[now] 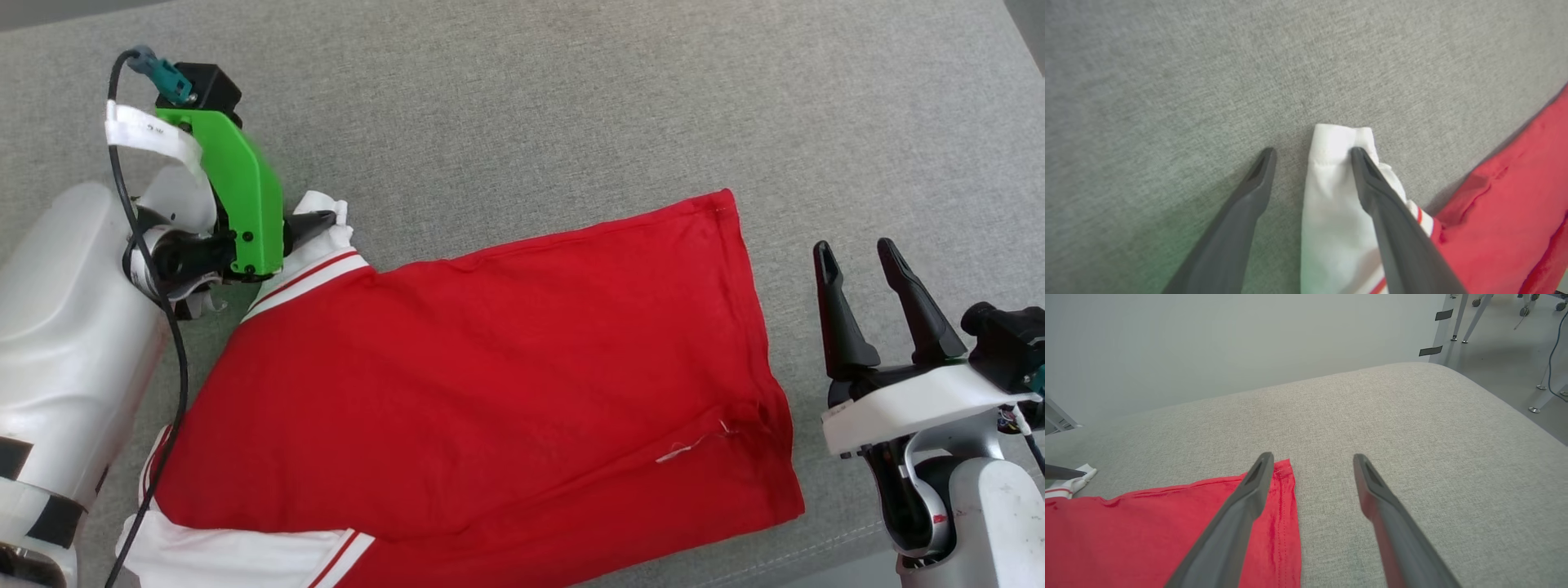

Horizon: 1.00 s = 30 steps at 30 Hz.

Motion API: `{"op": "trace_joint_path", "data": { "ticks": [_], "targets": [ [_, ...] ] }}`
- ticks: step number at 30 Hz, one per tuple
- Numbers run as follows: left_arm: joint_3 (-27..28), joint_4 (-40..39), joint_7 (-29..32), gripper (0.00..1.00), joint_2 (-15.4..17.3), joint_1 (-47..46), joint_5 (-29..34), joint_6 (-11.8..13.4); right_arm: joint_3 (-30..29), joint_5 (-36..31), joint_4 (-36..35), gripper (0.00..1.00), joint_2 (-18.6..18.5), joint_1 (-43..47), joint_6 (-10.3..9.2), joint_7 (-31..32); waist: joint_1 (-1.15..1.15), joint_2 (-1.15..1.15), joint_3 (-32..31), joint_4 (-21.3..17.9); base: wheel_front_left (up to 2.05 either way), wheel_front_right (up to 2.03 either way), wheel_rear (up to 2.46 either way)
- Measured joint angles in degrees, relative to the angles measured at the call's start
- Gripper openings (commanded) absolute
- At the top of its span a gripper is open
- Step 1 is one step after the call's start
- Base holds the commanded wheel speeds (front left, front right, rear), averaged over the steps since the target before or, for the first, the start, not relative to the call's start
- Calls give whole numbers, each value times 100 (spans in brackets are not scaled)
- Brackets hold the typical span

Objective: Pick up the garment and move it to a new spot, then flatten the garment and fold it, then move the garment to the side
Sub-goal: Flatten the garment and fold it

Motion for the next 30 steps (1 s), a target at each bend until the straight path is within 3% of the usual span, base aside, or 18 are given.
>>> {"op": "trace_joint_path", "data": {
  "ticks": [1, 2, 6, 14, 23, 30],
  "targets": [
    [-1, 35, 107, 42, -1, -39, -27, 0, -14, 15, 21, 100, 1, -5, 0, -4, 0, 0, 9, -11, 0, 0, 0],
    [-9, 65, 183, 0, 0, -69, -53, 0, -34, 25, 51, 100, 1, -8, 0, -4, 0, 0, 11, -17, 0, 0, 0],
    [-101, 130, 267, 0, -70, -74, -80, -32, -83, 122, 146, 100, -19, -24, 0, 68, 0, 0, -24, 21, 0, 0, 0],
    [-200, 237, -679, 0, -192, 53, 77, -109, -51, 565, 675, 100, -387, -467, 0, 545, 0, 0, -220, 187, 0, 0, 0],
    [-179, -83, -1662, 0, -201, 103, 215, -126, 566, 1295, 2101, 100, -1244, -1444, 0, 2124, 0, 0, -518, 627, 0, 0, 0],
    [-235, -547, -1702, 0, -334, 99, 218, -132, 1246, 1561, 2725, 100, -1699, -2215, 0, 3104, 0, 0, -575, 1074, 0, 0, 0]
  ]
}}
